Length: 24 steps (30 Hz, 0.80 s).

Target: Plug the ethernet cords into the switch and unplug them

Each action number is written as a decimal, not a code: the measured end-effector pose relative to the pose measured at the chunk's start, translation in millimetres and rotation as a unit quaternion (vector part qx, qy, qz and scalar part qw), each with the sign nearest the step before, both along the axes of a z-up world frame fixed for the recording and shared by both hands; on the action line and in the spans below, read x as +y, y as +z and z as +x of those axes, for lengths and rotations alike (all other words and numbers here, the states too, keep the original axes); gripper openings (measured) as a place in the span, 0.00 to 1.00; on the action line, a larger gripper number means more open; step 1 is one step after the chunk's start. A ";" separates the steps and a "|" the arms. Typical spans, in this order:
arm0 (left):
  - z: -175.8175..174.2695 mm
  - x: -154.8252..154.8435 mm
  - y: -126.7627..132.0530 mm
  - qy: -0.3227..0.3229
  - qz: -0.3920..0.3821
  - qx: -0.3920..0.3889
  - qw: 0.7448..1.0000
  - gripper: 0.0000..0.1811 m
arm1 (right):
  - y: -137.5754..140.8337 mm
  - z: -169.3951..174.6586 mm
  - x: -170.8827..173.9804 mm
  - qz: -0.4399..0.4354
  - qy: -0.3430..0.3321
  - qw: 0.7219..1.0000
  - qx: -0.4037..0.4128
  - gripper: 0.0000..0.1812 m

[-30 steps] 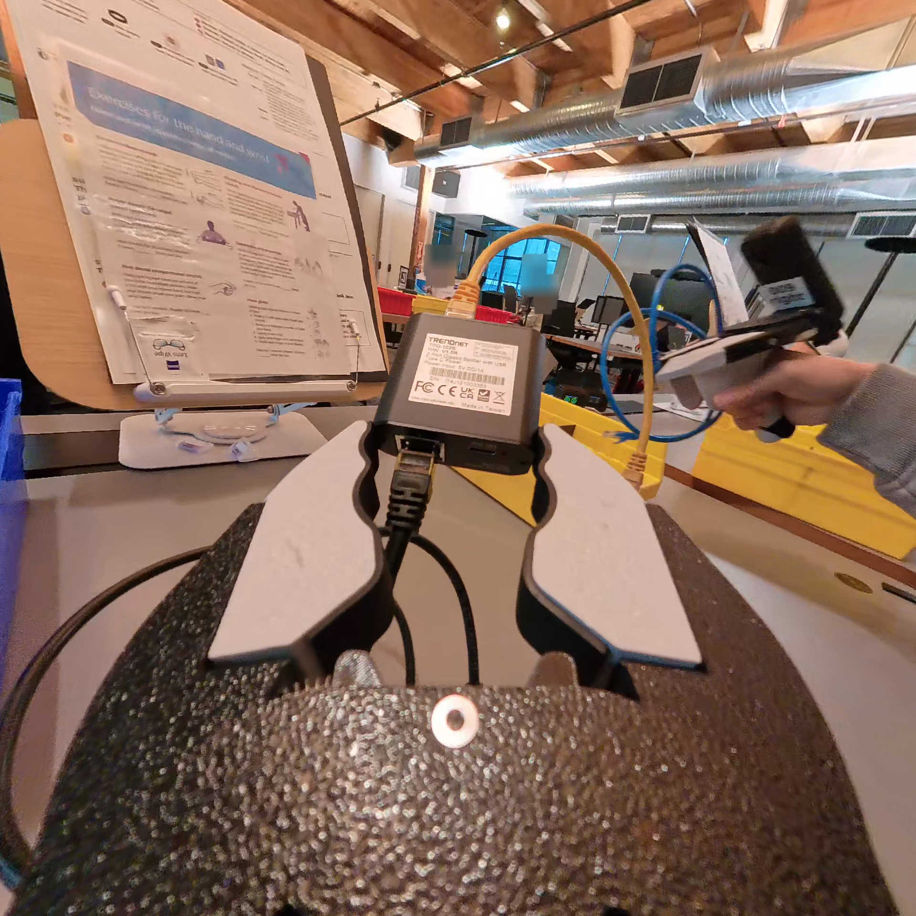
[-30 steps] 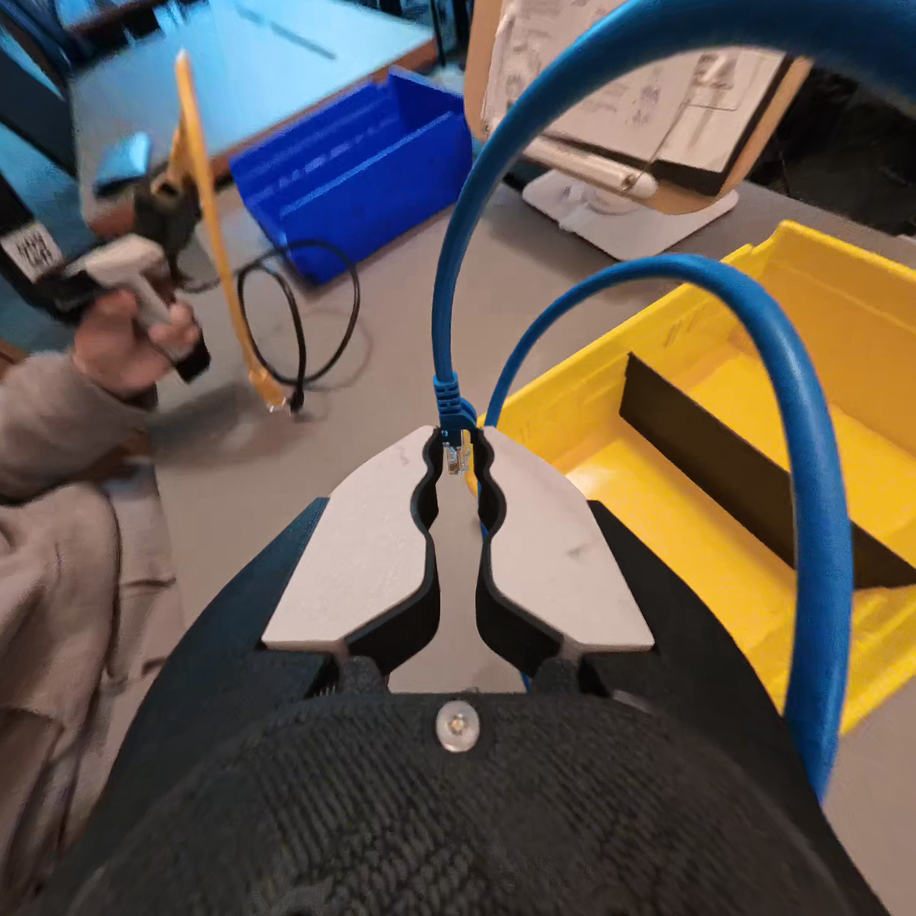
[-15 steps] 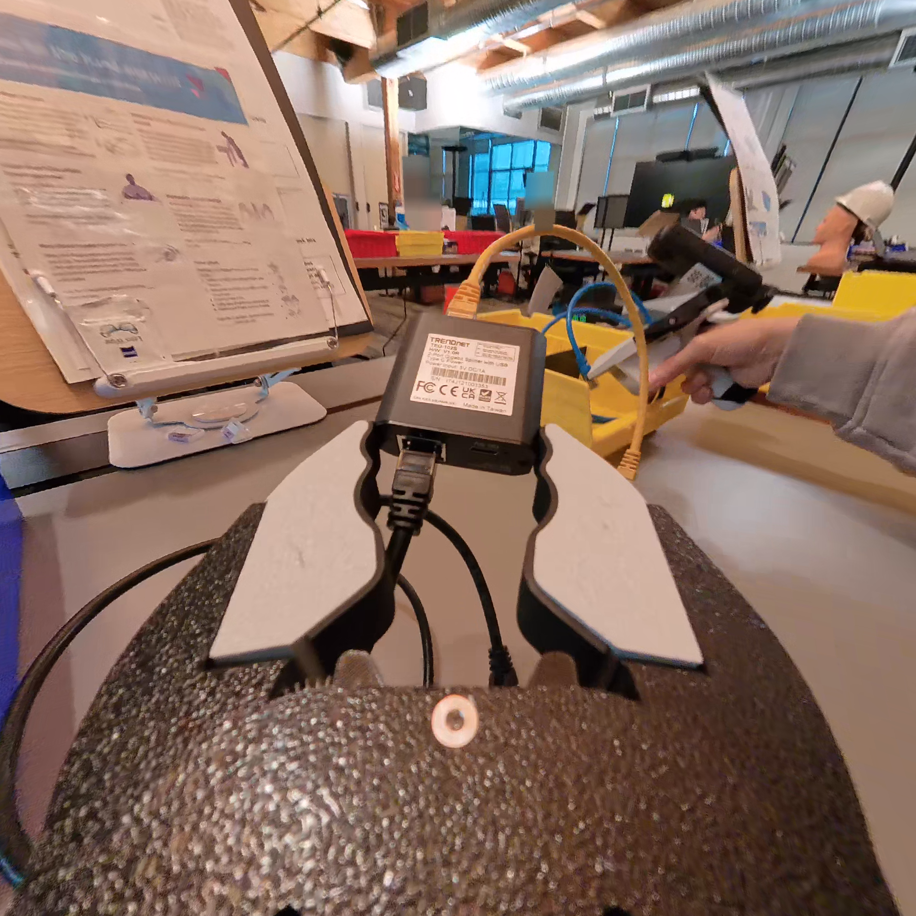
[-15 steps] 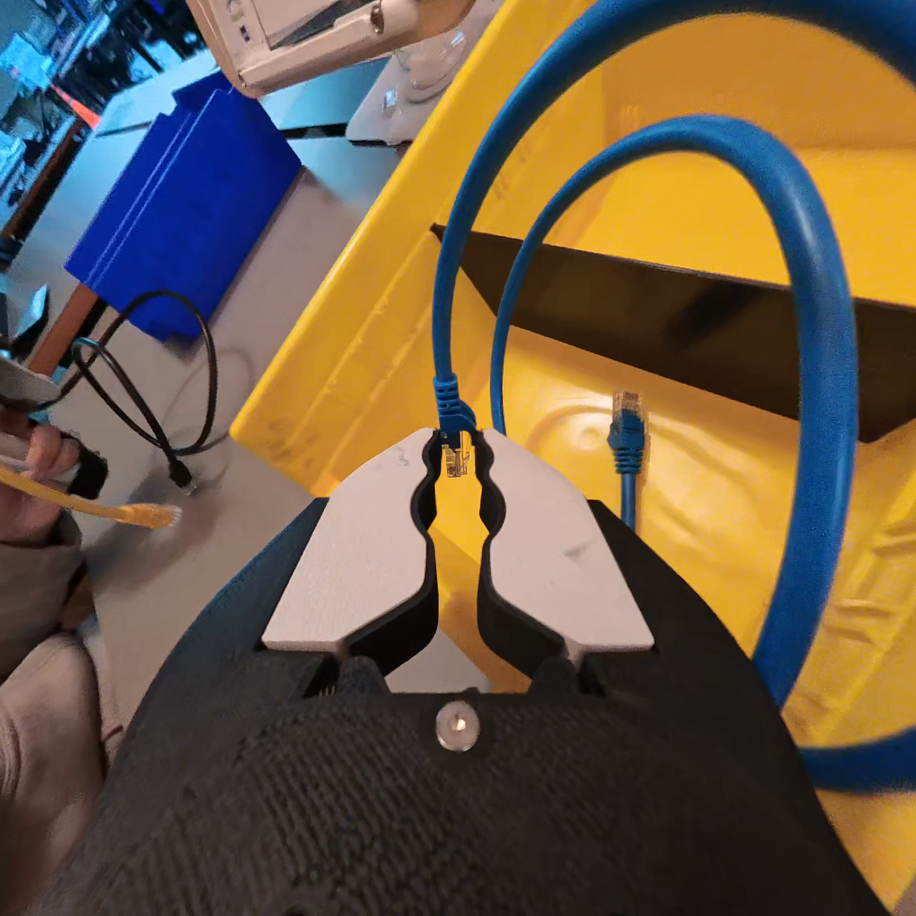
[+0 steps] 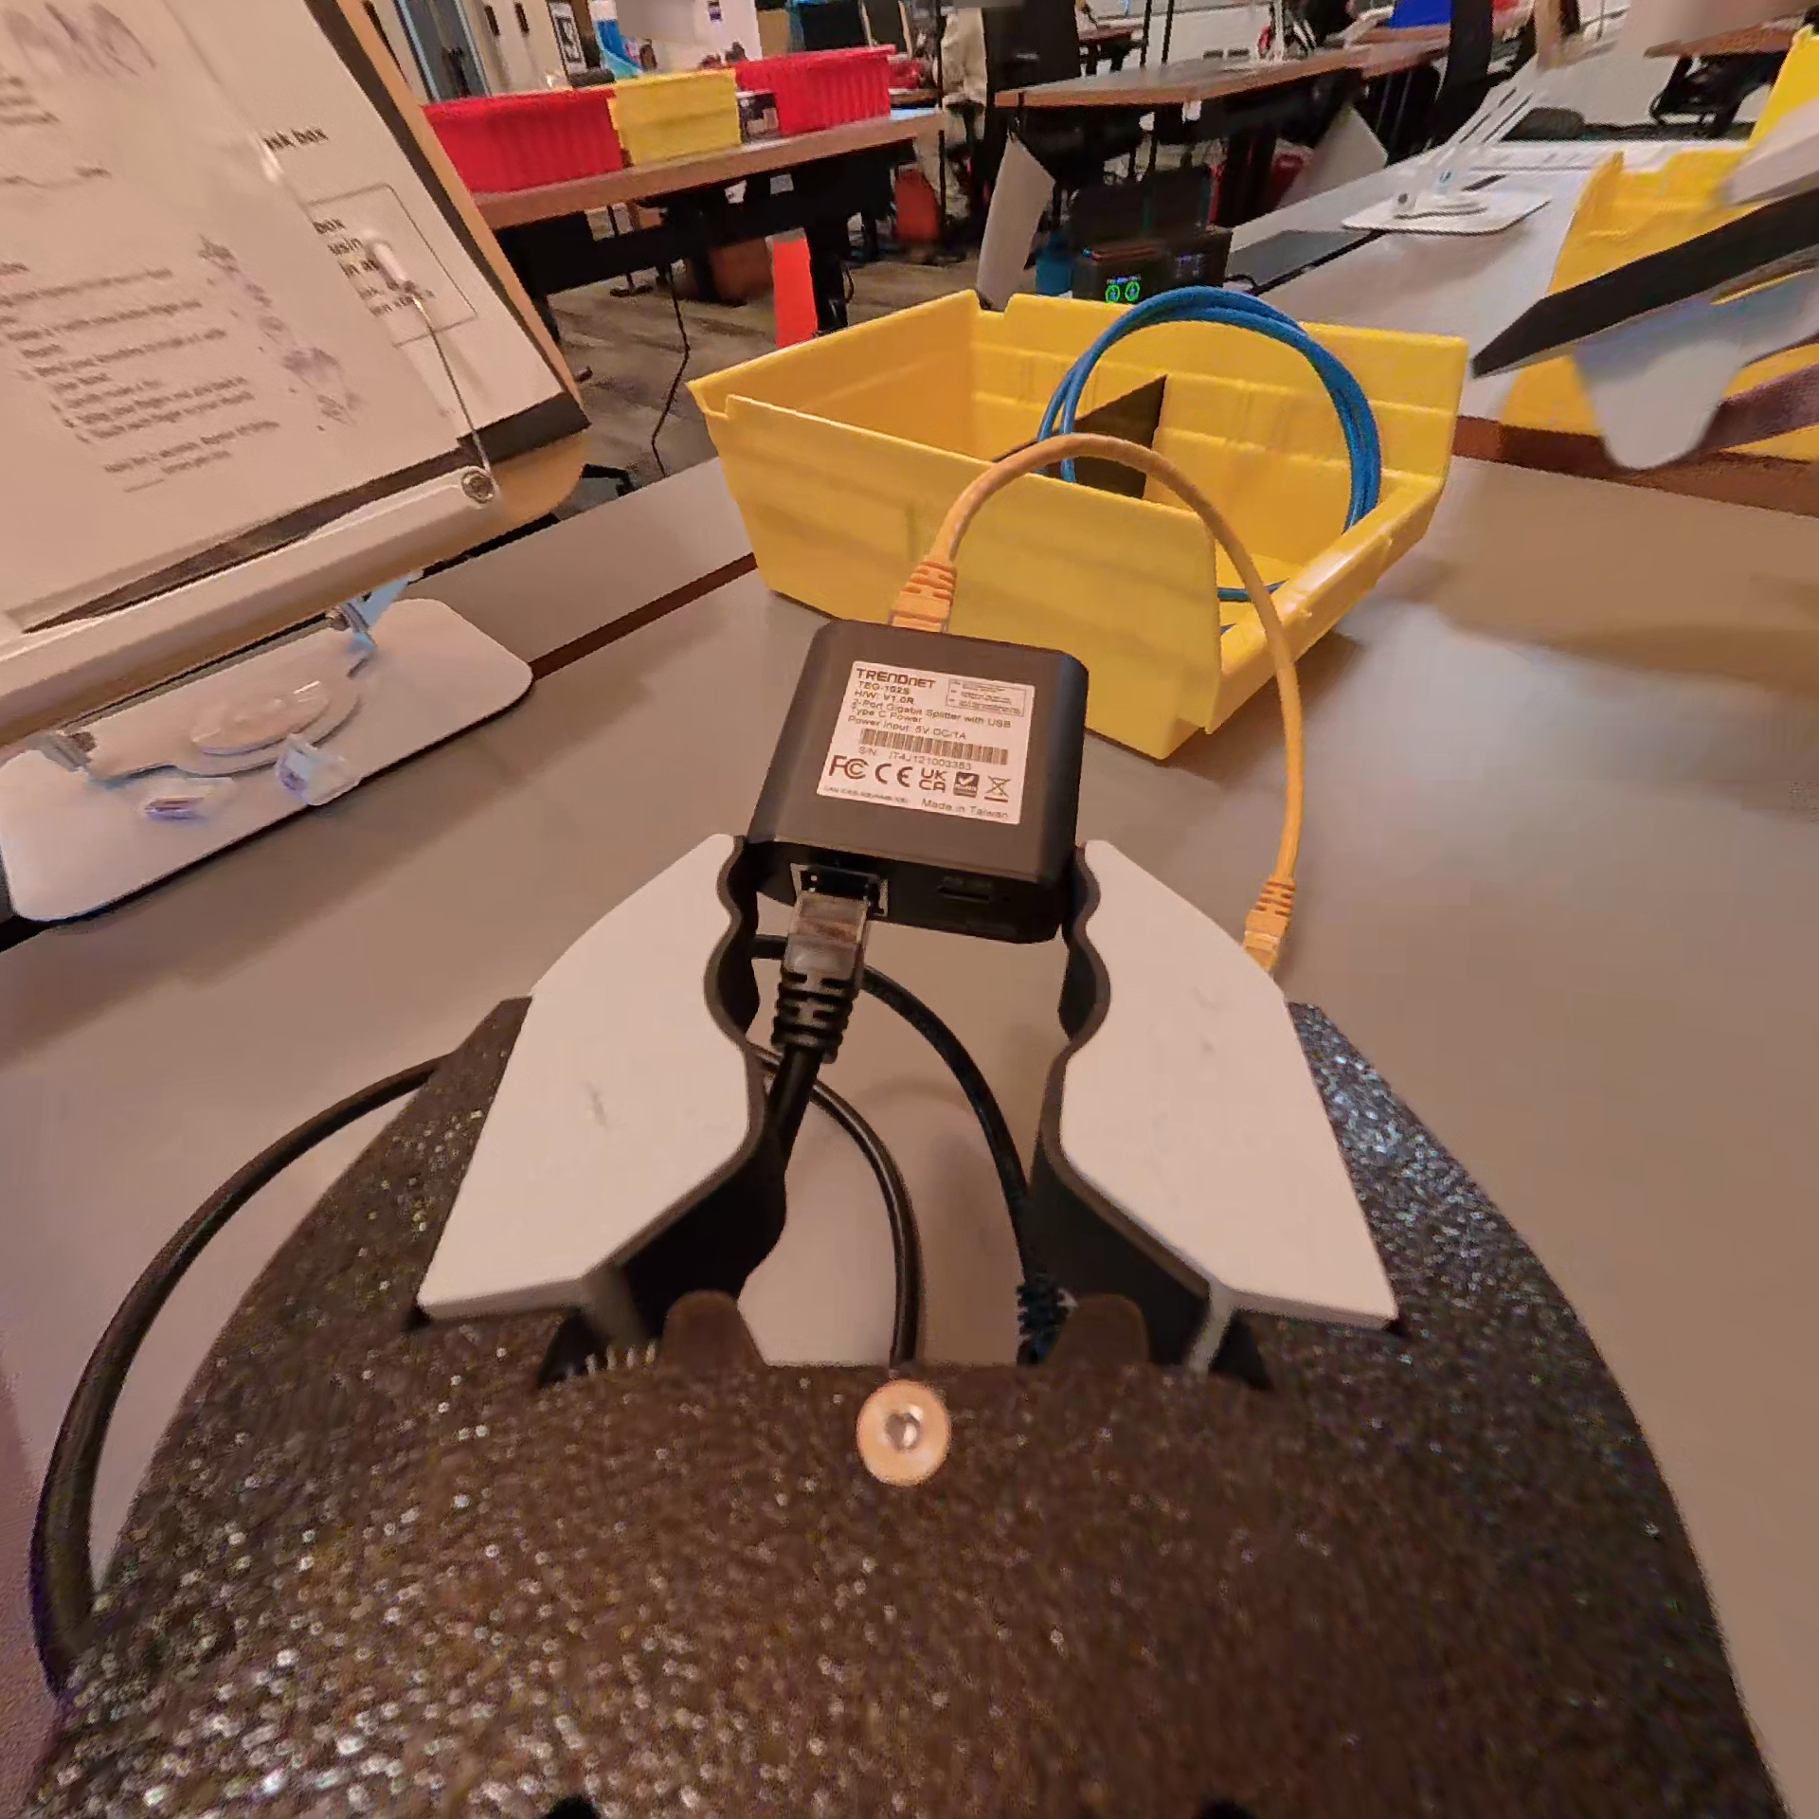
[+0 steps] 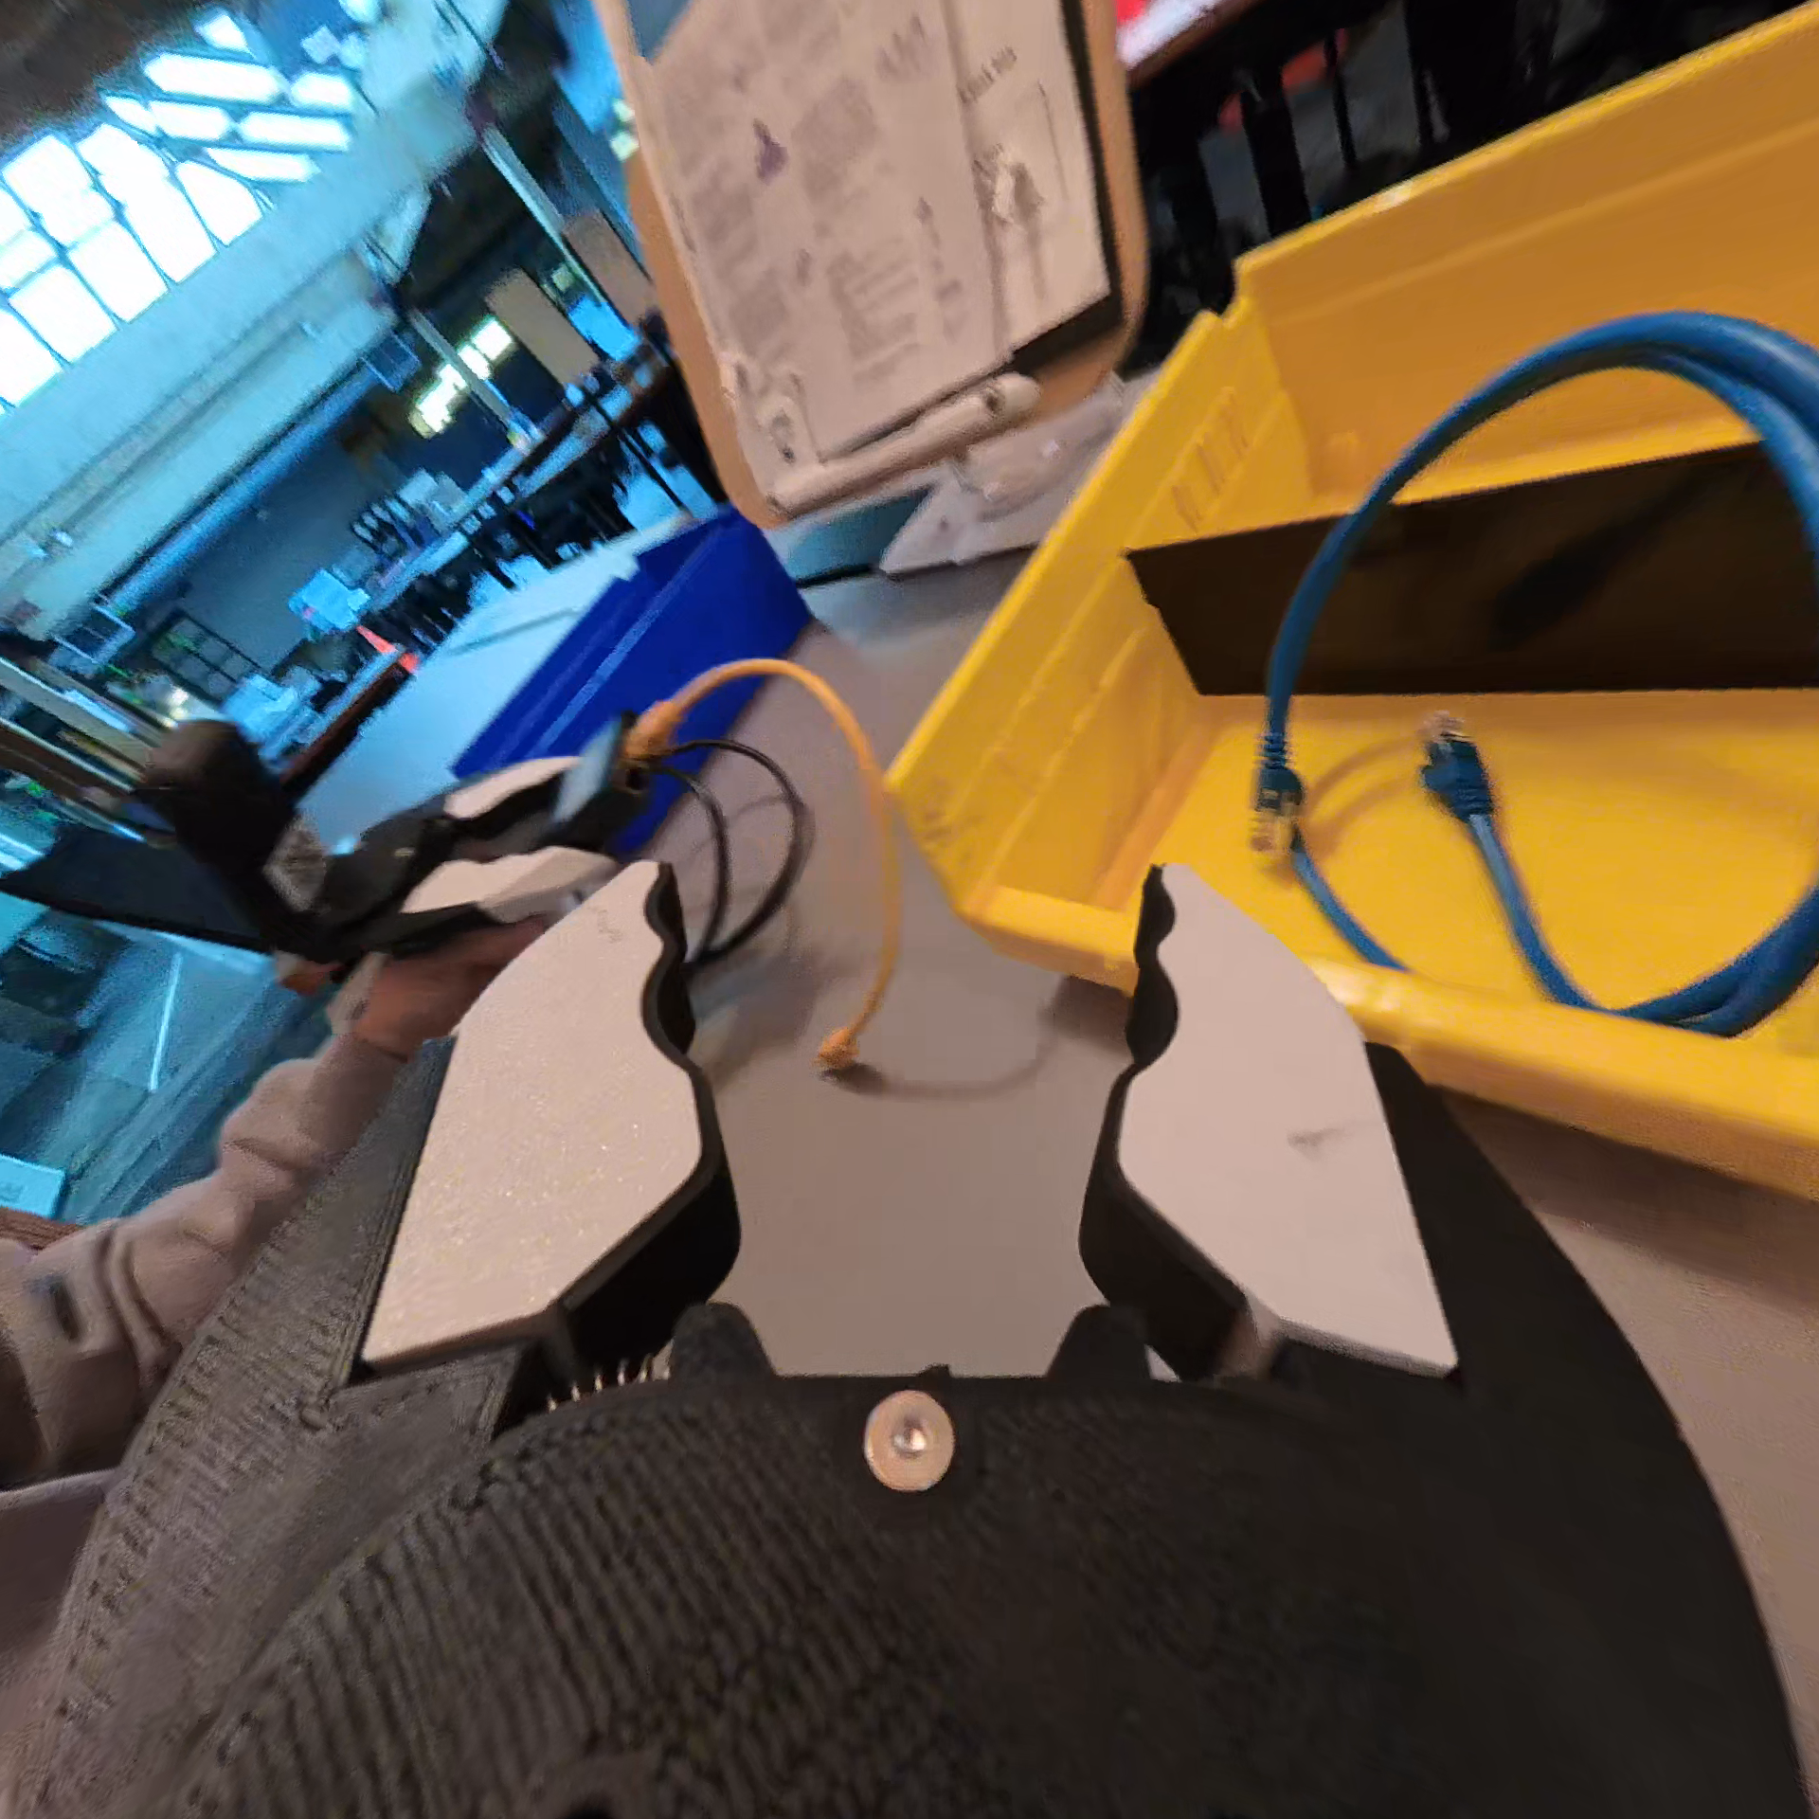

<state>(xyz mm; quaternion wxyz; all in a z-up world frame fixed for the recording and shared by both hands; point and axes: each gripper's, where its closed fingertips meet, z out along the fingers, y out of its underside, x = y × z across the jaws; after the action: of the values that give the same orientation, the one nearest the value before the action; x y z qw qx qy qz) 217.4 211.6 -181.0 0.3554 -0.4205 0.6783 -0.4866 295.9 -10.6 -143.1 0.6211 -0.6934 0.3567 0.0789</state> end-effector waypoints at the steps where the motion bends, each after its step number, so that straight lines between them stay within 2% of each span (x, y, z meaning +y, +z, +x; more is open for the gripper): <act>1: 3.0 -2.7 -1.9 0.000 0.000 0.003 1.000 0.33 | 8.2 -11.6 3.6 0.023 -0.005 1.000 -0.007 0.48; 3: 8.6 -8.0 -5.9 0.005 0.003 0.009 1.000 0.33 | 25.1 -31.2 17.9 0.076 -0.014 0.997 -0.016 0.48; 5: 14.1 -12.9 -9.0 0.018 0.007 0.011 1.000 0.33 | 43.9 -57.7 40.0 0.114 0.027 0.993 -0.014 0.47; 7: 17.5 -18.2 -10.7 0.030 0.013 0.012 0.999 0.33 | 61.6 -75.9 60.8 0.156 0.040 0.987 -0.030 0.46; 9: 19.0 -22.8 -11.0 0.046 0.017 0.010 0.999 0.33 | 69.6 -88.5 78.7 0.187 0.065 0.979 -0.043 0.45; 10: 18.8 -25.7 -10.8 0.051 0.018 0.008 0.998 0.33 | 67.3 -87.3 84.3 0.195 0.064 0.978 -0.025 0.40; 12: 17.7 -32.3 -9.2 0.057 0.024 0.001 0.998 0.33 | 60.2 -80.3 90.4 0.235 0.045 0.971 0.022 0.37; 17: 10.3 -48.4 0.9 0.057 0.089 -0.032 0.994 0.33 | 16.6 -54.4 89.4 0.308 -0.003 0.938 0.158 0.27; 21: 5.4 -62.3 2.7 0.047 0.135 -0.047 0.989 0.33 | -2.5 -46.7 93.4 0.325 -0.006 0.927 0.189 0.23; 24: 2.6 -76.3 6.5 0.031 0.135 -0.066 0.988 0.33 | -13.6 -50.5 101.9 0.310 0.007 0.928 0.208 0.25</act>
<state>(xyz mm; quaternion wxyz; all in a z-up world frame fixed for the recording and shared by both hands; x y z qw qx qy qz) 219.9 135.3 -174.5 0.4682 -0.3564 0.6992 -0.4061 245.4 91.3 -156.7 0.7165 -0.4367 0.4309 0.3321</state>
